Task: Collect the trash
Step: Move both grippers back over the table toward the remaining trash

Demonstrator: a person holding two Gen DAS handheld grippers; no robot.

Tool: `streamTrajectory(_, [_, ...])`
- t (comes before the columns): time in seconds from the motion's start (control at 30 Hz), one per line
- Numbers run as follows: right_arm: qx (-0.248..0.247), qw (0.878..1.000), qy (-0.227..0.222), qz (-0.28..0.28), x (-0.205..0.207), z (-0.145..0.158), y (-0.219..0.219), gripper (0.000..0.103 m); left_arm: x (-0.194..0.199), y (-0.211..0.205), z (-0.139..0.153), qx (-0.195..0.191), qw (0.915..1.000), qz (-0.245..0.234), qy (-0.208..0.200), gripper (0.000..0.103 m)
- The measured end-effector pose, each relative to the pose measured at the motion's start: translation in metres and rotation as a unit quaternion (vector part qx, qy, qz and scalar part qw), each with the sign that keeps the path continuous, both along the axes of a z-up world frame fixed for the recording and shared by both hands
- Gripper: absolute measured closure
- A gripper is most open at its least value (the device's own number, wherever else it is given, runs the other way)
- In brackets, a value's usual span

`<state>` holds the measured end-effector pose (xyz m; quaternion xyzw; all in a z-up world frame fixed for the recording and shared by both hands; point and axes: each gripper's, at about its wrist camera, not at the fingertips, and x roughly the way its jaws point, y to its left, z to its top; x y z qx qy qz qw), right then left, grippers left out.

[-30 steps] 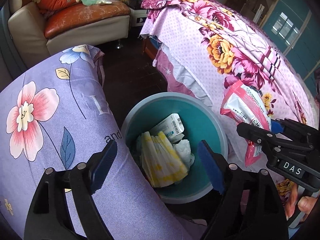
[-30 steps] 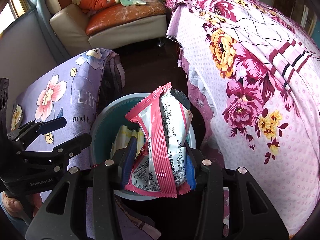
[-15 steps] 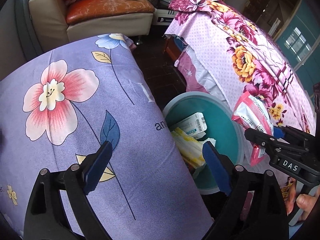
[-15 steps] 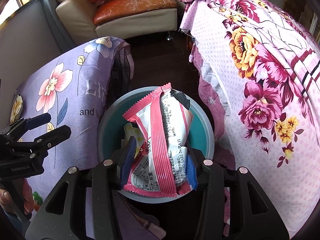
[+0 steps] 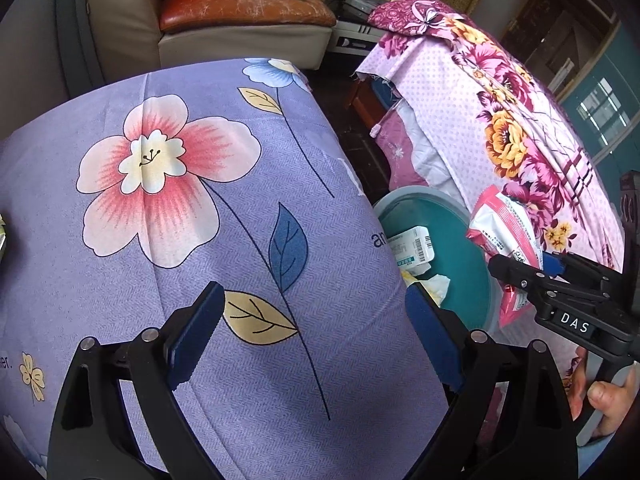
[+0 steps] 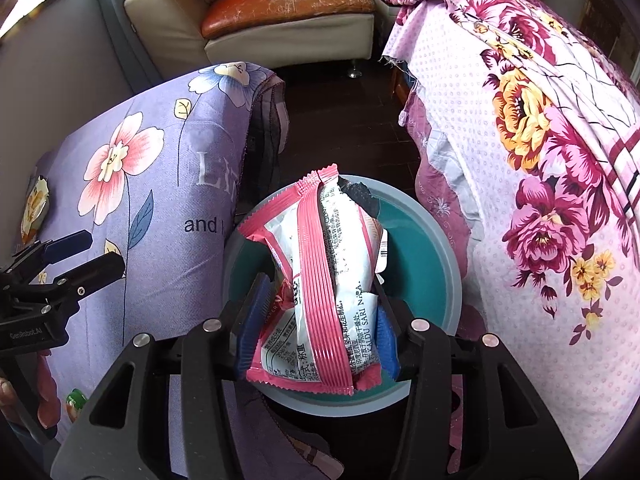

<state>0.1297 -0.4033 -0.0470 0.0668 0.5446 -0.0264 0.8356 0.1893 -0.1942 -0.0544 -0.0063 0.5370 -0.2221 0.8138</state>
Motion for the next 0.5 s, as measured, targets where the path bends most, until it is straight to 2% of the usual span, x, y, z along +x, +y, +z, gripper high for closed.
streamTrajectory(0.23, [-0.007, 1.000, 0.007, -0.003, 0.0052, -0.0015, -0.0004, 0.056, 0.0057, 0.0038, 0.0005, -0.007, 1.0000, 0.001, 0.000, 0.011])
streamTrajectory(0.5, [-0.014, 1.000, 0.008, -0.006, 0.0097, -0.0033, -0.0015, 0.036, 0.0093, 0.0041, -0.0043, -0.007, 1.0000, 0.003, 0.006, 0.009])
